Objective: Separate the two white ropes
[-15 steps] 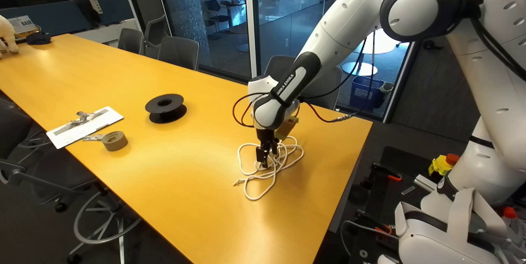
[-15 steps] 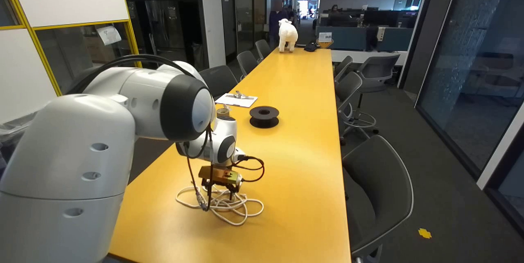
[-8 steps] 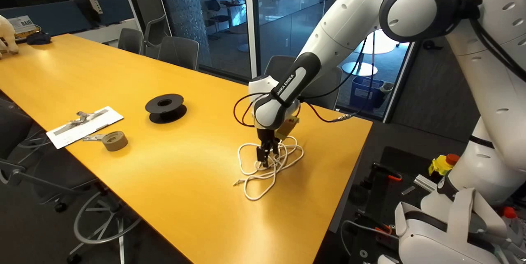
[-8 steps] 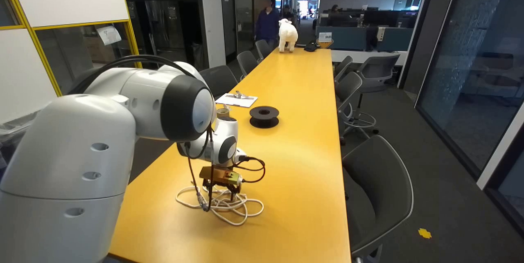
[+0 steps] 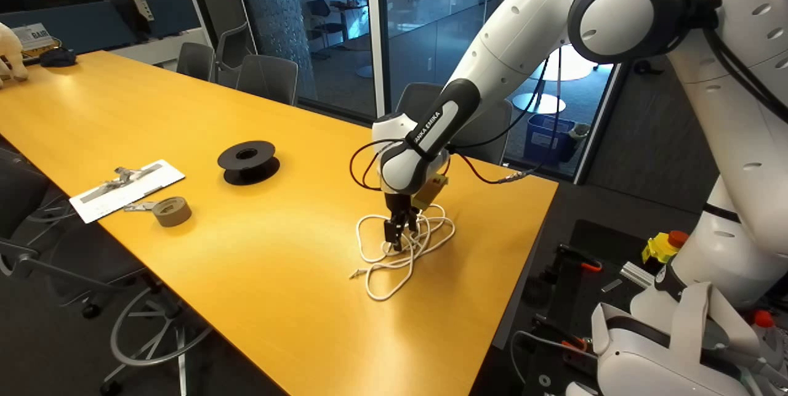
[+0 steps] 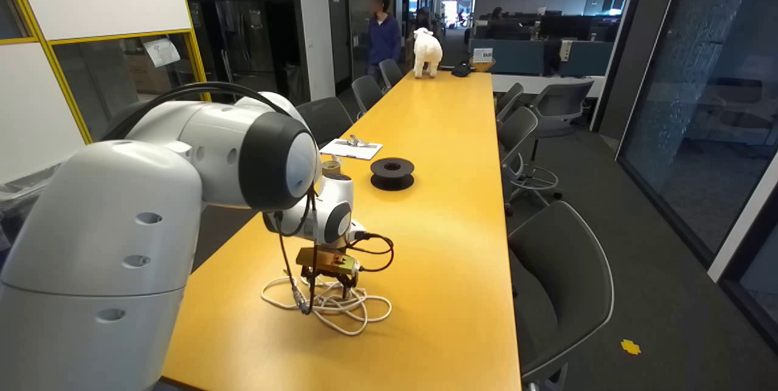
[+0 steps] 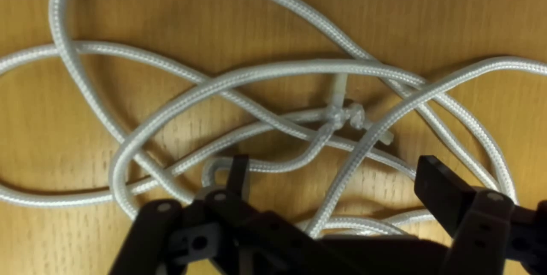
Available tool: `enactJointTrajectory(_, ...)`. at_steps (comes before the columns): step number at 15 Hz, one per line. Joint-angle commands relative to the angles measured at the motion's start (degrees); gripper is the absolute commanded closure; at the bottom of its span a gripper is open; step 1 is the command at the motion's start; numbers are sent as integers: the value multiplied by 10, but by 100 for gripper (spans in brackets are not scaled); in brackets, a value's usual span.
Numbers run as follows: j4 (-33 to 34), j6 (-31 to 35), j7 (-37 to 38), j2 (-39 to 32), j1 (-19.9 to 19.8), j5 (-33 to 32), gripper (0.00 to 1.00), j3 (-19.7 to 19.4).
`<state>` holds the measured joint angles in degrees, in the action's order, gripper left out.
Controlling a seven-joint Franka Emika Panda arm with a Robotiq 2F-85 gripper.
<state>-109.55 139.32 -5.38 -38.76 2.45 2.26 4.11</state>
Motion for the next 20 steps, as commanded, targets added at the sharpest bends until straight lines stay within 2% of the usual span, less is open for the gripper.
enactJointTrajectory(1,15,-3,12,-6,7,-10,0,-4)
enactJointTrajectory(2,16,-3,12,-7,7,-11,0,-5)
enactJointTrajectory(3,16,-2,12,-7,7,-11,5,-5)
enactJointTrajectory(4,15,1,10,-7,7,-11,26,-4)
enactJointTrajectory(6,15,2,11,-7,8,-12,30,-5)
enactJointTrajectory(10,17,2,11,-6,8,-18,63,-5)
enactJointTrajectory(15,18,2,12,-6,8,-22,97,-6)
enactJointTrajectory(17,19,1,12,-6,8,-23,99,-6)
enactJointTrajectory(20,22,-2,12,-5,6,-23,95,-8)
